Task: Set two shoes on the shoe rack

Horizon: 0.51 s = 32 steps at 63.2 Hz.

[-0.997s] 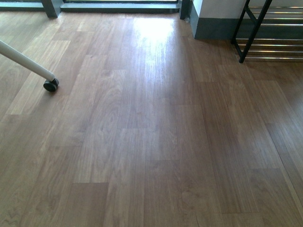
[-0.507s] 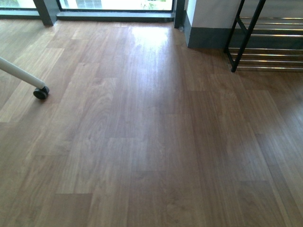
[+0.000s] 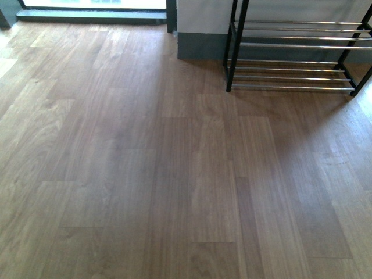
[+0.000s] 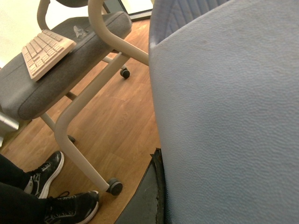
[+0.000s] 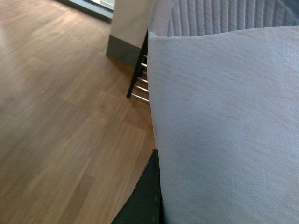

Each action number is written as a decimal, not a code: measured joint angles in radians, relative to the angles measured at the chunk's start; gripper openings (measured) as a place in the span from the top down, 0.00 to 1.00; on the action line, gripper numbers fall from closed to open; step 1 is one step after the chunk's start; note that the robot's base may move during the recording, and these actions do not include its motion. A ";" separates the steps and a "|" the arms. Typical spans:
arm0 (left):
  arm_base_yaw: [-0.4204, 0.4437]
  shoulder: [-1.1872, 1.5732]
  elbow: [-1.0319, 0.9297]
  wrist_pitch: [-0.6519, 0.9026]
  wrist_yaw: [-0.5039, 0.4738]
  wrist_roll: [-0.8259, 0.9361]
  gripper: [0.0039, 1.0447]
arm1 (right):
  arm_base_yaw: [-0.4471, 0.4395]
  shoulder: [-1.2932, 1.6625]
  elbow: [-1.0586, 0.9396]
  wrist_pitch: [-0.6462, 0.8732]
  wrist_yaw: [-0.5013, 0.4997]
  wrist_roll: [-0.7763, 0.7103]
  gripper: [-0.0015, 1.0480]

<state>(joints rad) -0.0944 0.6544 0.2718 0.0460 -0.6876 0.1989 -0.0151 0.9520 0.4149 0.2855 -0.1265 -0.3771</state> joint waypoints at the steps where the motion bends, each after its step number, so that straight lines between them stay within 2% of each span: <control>1: 0.000 0.000 0.000 0.000 -0.001 0.000 0.99 | 0.000 0.000 0.000 0.000 0.000 0.000 0.99; 32: 0.000 0.000 0.000 0.000 -0.001 0.000 0.99 | 0.000 0.000 0.000 0.000 0.000 0.000 0.99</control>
<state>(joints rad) -0.0948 0.6544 0.2718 0.0460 -0.6884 0.1989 -0.0154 0.9520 0.4152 0.2855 -0.1265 -0.3771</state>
